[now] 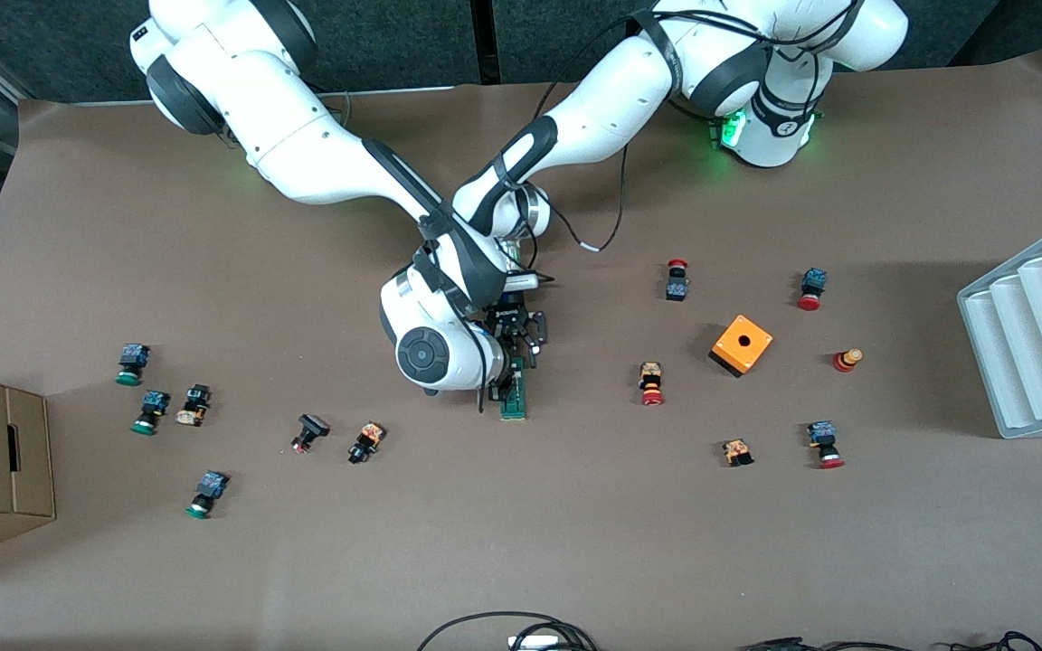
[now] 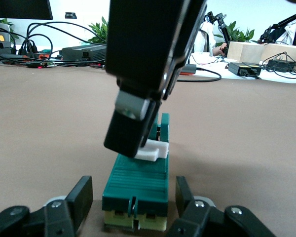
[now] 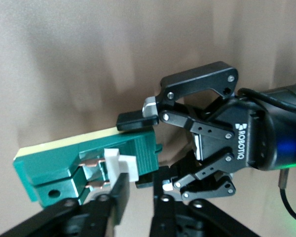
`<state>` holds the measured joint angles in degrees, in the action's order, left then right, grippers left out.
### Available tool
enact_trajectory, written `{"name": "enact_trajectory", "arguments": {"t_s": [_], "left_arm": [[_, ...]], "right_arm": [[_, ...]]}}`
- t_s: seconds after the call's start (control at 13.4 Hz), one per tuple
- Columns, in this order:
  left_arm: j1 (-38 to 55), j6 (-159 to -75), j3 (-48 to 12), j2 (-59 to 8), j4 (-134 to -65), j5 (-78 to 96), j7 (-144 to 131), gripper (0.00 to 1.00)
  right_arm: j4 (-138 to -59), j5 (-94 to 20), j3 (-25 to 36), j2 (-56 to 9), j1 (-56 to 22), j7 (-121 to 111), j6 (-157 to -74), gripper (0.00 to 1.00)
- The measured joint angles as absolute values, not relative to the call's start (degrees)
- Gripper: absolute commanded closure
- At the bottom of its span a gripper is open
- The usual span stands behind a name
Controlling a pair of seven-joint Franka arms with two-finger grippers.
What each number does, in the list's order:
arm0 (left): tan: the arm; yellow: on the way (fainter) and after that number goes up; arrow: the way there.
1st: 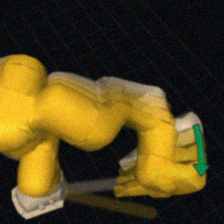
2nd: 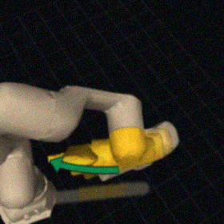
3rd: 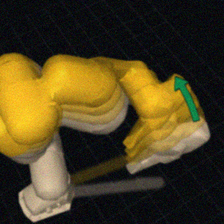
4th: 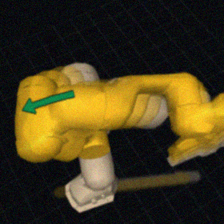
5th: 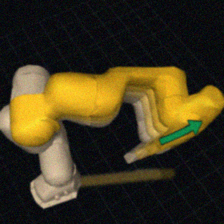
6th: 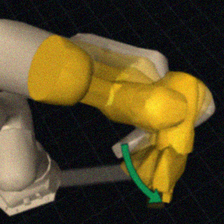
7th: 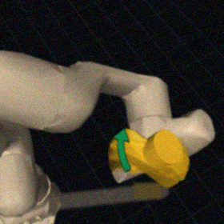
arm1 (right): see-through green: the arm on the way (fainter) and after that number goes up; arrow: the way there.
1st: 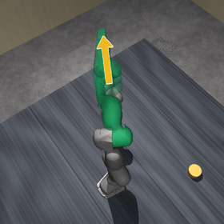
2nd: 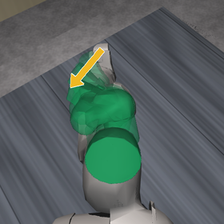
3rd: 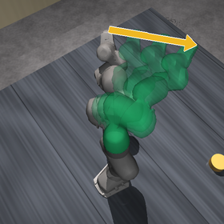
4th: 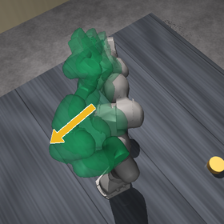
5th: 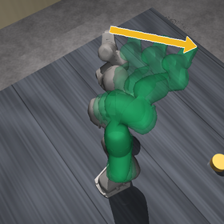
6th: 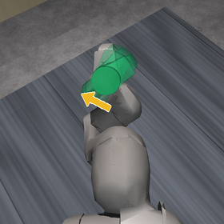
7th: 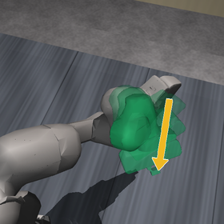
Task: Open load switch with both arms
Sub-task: 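Raise the right gripper away from the switch and withdraw it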
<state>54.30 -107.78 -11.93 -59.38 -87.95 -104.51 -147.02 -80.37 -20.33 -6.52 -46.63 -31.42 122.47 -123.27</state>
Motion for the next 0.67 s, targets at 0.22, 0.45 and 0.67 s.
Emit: {"name": "enact_trajectory", "arguments": {"t_s": [0.22,0.45,0.67], "left_arm": [[54.29,-107.78,-11.93,-59.38,-87.93,-104.51,-147.02,0.23],[54.28,-107.78,-11.93,-59.38,-87.88,-104.50,-147.02,0.00],[54.28,-107.79,-11.93,-59.38,-87.82,-104.50,-147.02,0.00]], "right_arm": [[-79.48,-19.94,-6.38,-44.18,-30.48,122.40,-120.69,0.00],[-79.05,-13.84,-6.38,-40.65,-29.27,120.32,-118.81,0.00],[-79.11,-11.39,-6.30,-36.19,-27.04,107.97,-113.05,0.00]]}}
